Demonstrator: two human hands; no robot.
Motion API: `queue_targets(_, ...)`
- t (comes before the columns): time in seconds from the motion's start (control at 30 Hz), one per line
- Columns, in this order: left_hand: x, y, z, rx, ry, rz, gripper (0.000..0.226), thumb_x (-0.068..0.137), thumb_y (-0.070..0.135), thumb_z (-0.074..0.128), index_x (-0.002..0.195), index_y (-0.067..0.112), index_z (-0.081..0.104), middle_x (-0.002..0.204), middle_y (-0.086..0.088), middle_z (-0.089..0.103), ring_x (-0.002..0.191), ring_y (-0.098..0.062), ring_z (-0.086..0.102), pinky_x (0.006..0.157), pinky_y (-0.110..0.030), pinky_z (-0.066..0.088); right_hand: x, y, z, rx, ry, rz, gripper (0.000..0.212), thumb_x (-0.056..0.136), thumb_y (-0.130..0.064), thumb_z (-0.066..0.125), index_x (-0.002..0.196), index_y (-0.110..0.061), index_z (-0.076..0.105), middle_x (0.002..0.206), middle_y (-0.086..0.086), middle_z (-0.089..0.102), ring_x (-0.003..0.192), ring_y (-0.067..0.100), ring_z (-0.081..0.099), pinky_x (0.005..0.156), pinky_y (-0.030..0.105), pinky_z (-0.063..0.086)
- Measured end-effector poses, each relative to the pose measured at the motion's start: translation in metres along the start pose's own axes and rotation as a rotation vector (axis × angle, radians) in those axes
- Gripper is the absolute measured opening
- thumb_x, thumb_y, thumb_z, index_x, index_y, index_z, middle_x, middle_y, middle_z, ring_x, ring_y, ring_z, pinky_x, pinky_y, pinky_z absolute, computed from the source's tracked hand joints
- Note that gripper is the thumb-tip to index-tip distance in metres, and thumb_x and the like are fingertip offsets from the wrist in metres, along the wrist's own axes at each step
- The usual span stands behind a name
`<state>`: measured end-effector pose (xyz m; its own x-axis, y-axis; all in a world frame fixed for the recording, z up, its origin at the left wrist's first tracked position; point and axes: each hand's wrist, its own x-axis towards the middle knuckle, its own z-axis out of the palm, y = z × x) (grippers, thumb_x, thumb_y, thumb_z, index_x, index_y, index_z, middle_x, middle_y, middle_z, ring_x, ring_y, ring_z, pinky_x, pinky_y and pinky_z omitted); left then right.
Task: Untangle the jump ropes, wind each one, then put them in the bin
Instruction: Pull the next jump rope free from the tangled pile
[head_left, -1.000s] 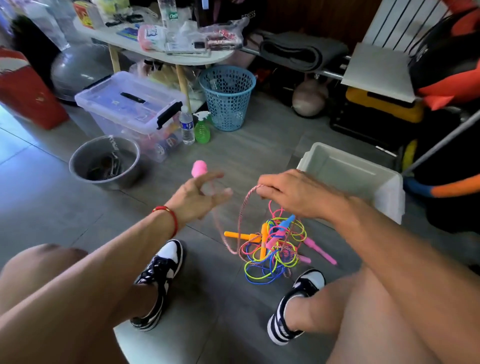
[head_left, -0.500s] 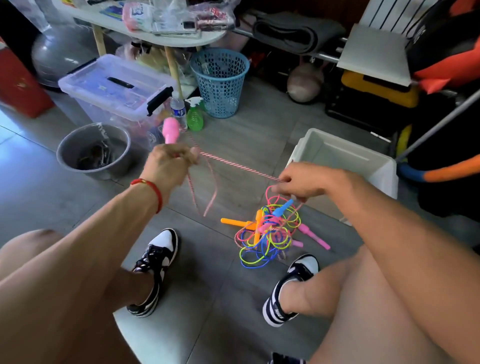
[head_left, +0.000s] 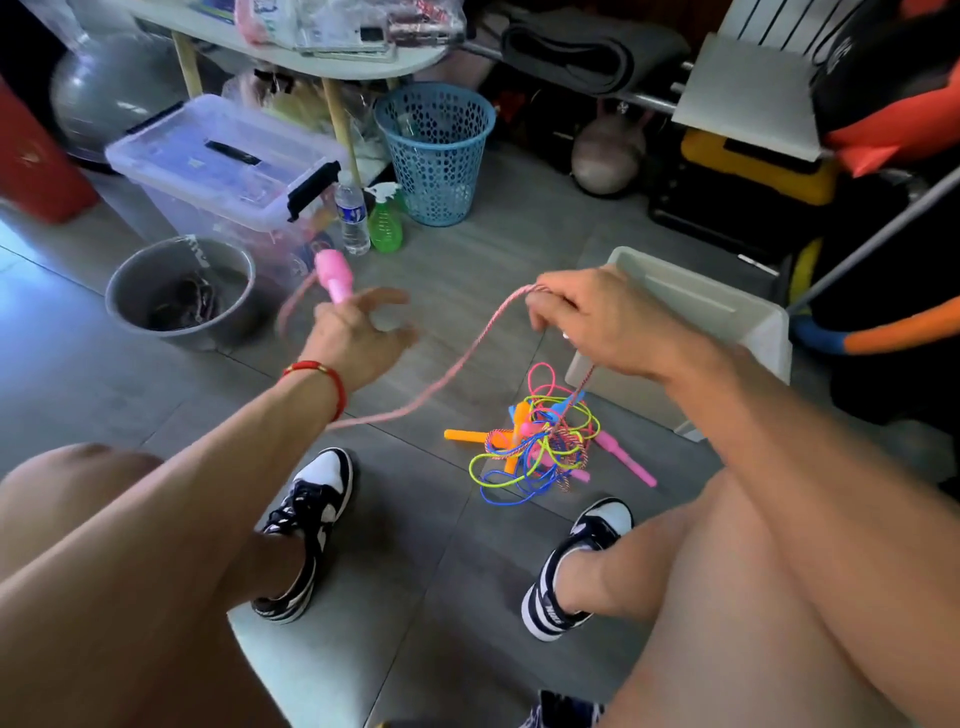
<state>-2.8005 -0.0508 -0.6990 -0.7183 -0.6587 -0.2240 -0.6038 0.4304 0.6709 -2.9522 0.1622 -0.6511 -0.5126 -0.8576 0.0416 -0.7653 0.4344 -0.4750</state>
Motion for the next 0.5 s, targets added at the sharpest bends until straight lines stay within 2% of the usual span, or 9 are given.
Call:
queue_targets(0.03, -0.007, 0.008, 0.005, -0.093, -0.058, 0.049, 0.035, 0.087, 0.049, 0.073, 0.121, 0.044, 0.067, 0.113, -0.017, 0.063, 0.097, -0.032, 0.064, 0.098, -0.034, 0.051, 0.003, -0.01, 0.007, -0.03, -0.028, -0.013, 0.031, 0.101, -0.039, 0.047, 0.081, -0.022, 0.063, 0.063, -0.002, 0.058, 0.066, 0.02, 0.057, 0.068, 0.036, 0.047)
queue_targets(0.1, -0.021, 0.022, 0.013, -0.246, -0.207, 0.112, 0.026, 0.09, 0.049, 0.07, 0.116, 0.044, 0.071, 0.076, -0.01, 0.055, 0.071, -0.026, 0.054, 0.074, -0.033, 0.053, 0.011, -0.02, 0.022, -0.142, -0.065, -0.035, 0.035, 0.101, -0.048, 0.04, 0.087, -0.024, 0.061, 0.078, 0.004, 0.066, 0.08, 0.032, 0.062, 0.074, 0.041, 0.051)
queue_targets(0.13, -0.025, 0.026, 0.016, -0.292, -0.267, 0.125, 0.02, 0.093, 0.047, 0.067, 0.113, 0.044, 0.073, 0.071, -0.002, 0.05, 0.065, -0.019, 0.048, 0.066, -0.032, 0.051, 0.015, -0.023, 0.027, -0.187, -0.056, -0.049, 0.037, 0.102, -0.05, 0.038, 0.089, -0.023, 0.061, 0.086, 0.01, 0.068, 0.087, 0.037, 0.063, 0.077, 0.044, 0.052)
queue_targets(0.2, -0.028, 0.028, 0.021, -0.359, -0.382, 0.143, 0.017, 0.098, 0.041, 0.063, 0.105, 0.035, 0.076, 0.074, 0.011, 0.055, 0.062, -0.008, 0.044, 0.063, -0.031, 0.047, 0.019, -0.023, 0.029, -0.232, -0.042, -0.037, 0.039, 0.103, -0.053, 0.037, 0.089, -0.024, 0.06, 0.094, 0.016, 0.069, 0.092, 0.039, 0.064, 0.078, 0.045, 0.053)
queue_targets(0.27, -0.026, 0.027, 0.022, -0.433, -0.405, 0.153, 0.02, 0.098, 0.039, 0.064, 0.091, 0.025, 0.076, 0.08, 0.011, 0.06, 0.061, -0.006, 0.043, 0.063, -0.031, 0.045, 0.019, -0.018, 0.028, -0.241, -0.089, 0.0, 0.043, 0.103, -0.056, 0.037, 0.081, -0.025, 0.057, 0.09, 0.015, 0.069, 0.089, 0.038, 0.064, 0.078, 0.044, 0.053)
queue_targets(0.4, -0.01, 0.029, 0.013, -0.415, -0.088, 0.179, 0.031, 0.098, 0.03, 0.065, 0.068, 0.023, 0.07, 0.068, 0.003, 0.054, 0.056, -0.012, 0.041, 0.056, -0.028, 0.044, 0.018, 0.002, 0.022, -0.147, -0.254, 0.091, 0.05, 0.101, -0.053, 0.046, 0.07, -0.015, 0.057, 0.064, 0.005, 0.061, 0.066, 0.024, 0.058, 0.069, 0.037, 0.05)
queue_targets(0.5, 0.005, 0.025, -0.009, -0.569, 0.21, 0.067, 0.029, 0.095, 0.029, 0.068, 0.067, 0.022, 0.072, 0.071, 0.0, 0.057, 0.054, -0.008, 0.042, 0.062, -0.031, 0.042, 0.014, 0.032, 0.017, -0.134, -0.532, 0.228, 0.043, 0.102, -0.044, 0.05, 0.069, -0.019, 0.061, 0.066, -0.003, 0.063, 0.066, 0.015, 0.055, 0.069, 0.03, 0.045)
